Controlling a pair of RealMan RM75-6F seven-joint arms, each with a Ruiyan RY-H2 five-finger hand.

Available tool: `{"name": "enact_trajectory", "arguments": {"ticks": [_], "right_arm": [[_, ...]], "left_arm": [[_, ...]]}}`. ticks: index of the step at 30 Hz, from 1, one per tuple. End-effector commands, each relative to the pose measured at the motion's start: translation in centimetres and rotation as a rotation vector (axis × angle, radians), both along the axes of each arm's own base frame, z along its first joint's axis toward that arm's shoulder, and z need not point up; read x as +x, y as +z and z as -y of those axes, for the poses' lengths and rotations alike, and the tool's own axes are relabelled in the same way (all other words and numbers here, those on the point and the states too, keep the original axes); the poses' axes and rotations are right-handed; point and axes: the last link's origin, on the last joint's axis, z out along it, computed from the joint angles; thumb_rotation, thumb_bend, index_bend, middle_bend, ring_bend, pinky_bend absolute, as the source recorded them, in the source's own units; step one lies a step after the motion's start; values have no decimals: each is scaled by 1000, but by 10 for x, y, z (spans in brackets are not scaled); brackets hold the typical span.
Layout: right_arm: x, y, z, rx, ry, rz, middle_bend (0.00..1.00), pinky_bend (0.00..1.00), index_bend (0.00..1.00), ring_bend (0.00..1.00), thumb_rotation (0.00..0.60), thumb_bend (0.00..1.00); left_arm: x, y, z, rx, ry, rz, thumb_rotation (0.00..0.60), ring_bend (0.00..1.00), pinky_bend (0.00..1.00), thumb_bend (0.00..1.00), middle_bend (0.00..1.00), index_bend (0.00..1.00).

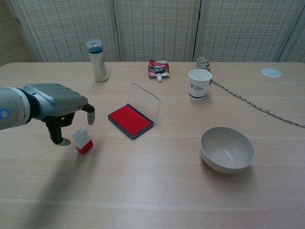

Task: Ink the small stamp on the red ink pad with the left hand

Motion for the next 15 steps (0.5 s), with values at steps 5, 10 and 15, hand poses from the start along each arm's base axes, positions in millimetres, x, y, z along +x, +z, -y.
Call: {"name": "enact_trajectory", "arguments": {"ticks": [5, 10, 15], "right_arm": [[1, 1, -1, -10, 0, 0, 0, 0, 0, 0, 600, 267], [0, 1, 1, -17, -7, -2, 0, 0, 0, 0, 600, 267], [0, 1, 2, -21, -11, -4, 0, 0, 0, 0, 600, 267]], "left_arm": [[-3, -3, -4, -11, -8, 4, 600, 984, 902, 328, 1000, 319], [-6, -6, -8, -20, -2, 16, 600, 983, 902, 328, 1000, 335], [-10, -10, -13, -30, 2, 25, 600, 982, 902, 327, 1000, 347]]}}
